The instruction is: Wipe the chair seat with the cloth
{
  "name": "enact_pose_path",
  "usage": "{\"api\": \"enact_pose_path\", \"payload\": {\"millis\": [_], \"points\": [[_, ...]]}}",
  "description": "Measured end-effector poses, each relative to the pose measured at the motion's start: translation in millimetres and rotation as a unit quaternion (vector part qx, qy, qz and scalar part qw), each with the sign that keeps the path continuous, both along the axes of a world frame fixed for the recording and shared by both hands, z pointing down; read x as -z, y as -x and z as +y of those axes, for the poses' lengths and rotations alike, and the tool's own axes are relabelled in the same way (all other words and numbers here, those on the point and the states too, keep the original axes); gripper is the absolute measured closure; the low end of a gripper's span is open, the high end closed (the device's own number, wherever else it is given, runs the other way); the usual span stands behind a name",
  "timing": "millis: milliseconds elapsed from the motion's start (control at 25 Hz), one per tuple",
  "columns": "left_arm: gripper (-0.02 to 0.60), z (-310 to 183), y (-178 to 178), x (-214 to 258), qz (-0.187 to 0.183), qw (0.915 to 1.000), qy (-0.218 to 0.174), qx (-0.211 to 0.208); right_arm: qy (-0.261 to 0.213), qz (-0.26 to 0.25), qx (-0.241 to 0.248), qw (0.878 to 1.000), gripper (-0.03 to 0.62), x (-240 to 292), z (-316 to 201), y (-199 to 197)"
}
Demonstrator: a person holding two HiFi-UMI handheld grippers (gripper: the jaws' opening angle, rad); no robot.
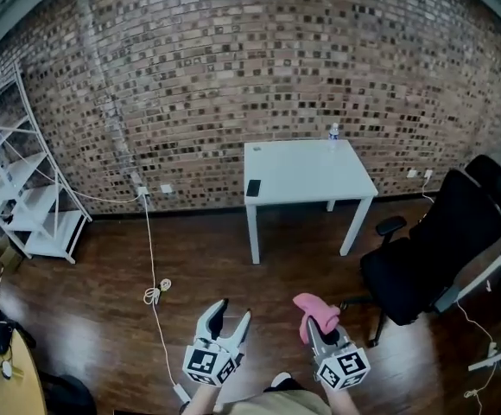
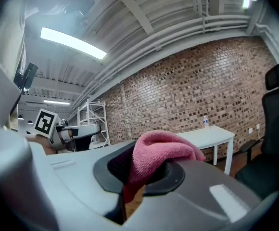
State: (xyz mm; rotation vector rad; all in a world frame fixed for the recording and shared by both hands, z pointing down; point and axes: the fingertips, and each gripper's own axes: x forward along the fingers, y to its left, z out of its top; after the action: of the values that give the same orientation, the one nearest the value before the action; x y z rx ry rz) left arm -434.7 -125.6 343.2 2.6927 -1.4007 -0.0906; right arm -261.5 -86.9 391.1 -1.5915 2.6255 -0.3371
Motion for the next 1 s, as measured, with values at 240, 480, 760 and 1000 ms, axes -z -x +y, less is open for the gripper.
{"api": "enact_pose_path", "payload": {"millis": [240, 480, 760, 1000], "points": [[0.364, -87.6, -121.6, 6.9, -0.013, 0.9949, -0.004, -0.100, 0.007, -0.002, -0.089, 0.996, 0.591, -5.2, -63.0, -108.3], [0.364, -127.7, -231.2, -25.2, -0.024, 0.9734, 0.020, -0.227, 0.033, -0.092, -0.211, 0.973, 0.591, -25.4, -58.2, -187.3], [0.365, -171.5, -375.9, -48.3, -0.019, 0.9185, 0.020, -0.394, 0.062, -0.104, -0.367, 0.922, 0.591, -64.3, -62.9, -281.0], [0.365, -224.5, -470.2, -35.1, -0.014, 0.8738, 0.006, -0.486, 0.052, -0.098, -0.481, 0.870, 0.591, -61.8, -103.3, -354.3]]}}
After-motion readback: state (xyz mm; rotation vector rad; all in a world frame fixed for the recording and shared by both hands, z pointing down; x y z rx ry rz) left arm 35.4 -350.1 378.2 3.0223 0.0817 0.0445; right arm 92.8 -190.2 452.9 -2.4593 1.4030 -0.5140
